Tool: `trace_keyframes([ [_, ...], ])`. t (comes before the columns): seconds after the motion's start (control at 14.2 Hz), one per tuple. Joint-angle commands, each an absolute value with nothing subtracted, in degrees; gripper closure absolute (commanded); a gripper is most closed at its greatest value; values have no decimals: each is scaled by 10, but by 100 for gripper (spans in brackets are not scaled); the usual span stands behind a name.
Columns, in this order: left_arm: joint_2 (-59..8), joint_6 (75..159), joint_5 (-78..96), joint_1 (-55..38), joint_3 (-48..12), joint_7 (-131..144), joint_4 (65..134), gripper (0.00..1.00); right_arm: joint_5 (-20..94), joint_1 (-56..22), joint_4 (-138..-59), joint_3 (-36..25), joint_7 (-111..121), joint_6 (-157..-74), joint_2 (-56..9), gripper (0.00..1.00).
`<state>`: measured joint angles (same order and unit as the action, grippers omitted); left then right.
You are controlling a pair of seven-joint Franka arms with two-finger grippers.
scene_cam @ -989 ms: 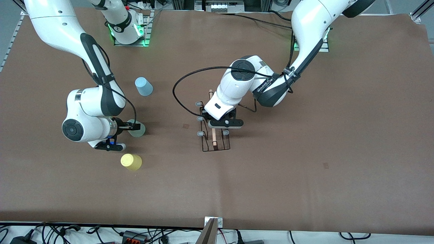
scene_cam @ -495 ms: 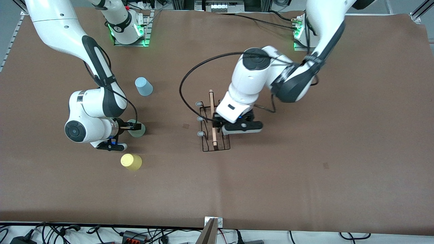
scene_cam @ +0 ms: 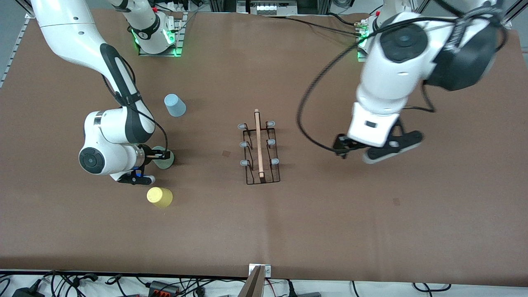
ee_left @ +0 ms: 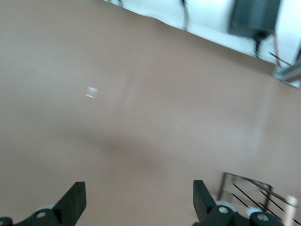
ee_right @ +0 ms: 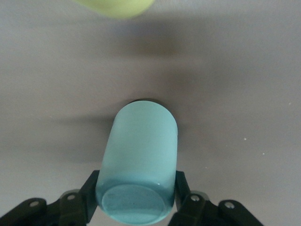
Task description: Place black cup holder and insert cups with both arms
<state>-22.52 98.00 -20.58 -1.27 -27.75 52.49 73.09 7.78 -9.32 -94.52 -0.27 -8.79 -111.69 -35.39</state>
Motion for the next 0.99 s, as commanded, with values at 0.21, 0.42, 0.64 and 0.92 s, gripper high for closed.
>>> trace_keyframes([
  [0.21,-149,942,-197,131,-283,501,699,0,86,-98,-787,60,-111,-968,-345,76],
  [0.42,-150,913,-175,163,-280,501,696,0,85,-97,-767,146,-198,-956,-345,76],
  [0.64,-151,910,-130,178,-282,495,698,0,85,-98,-768,212,-310,-957,-343,76],
  [0.92,-153,911,-118,178,-280,484,698,0,86,-118,-768,234,-372,-961,-345,76],
])
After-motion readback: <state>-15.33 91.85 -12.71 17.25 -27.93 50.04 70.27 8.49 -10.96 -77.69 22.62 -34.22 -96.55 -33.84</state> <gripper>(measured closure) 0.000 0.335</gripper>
